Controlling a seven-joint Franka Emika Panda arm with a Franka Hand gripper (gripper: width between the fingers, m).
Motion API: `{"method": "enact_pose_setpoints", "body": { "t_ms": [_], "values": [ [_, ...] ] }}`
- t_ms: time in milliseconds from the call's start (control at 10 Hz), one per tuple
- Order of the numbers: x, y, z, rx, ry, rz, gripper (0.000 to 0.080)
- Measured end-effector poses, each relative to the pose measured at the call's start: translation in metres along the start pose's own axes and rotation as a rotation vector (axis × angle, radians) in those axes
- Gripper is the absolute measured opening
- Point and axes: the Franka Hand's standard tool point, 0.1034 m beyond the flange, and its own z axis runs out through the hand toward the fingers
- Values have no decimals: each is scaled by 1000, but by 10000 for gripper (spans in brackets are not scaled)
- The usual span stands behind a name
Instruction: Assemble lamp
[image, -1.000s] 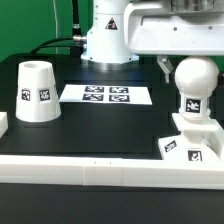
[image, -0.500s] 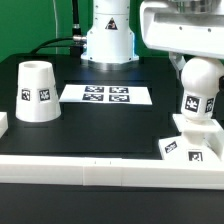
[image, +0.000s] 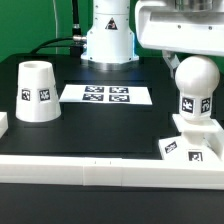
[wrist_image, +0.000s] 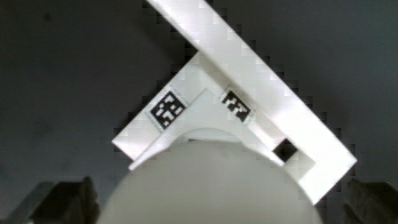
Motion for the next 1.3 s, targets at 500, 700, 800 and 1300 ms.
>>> {"method": "enact_pose_setpoints", "body": {
  "t_ms": [500,700,800,1300],
  "values": [
    [1,0,0,-5,4,-384,699],
    [1,0,0,-6,4,-497,699],
    [3,3,-1,-34,13,-633,699],
    [5,2,-3,-117,30,-1109,699]
  ]
}}
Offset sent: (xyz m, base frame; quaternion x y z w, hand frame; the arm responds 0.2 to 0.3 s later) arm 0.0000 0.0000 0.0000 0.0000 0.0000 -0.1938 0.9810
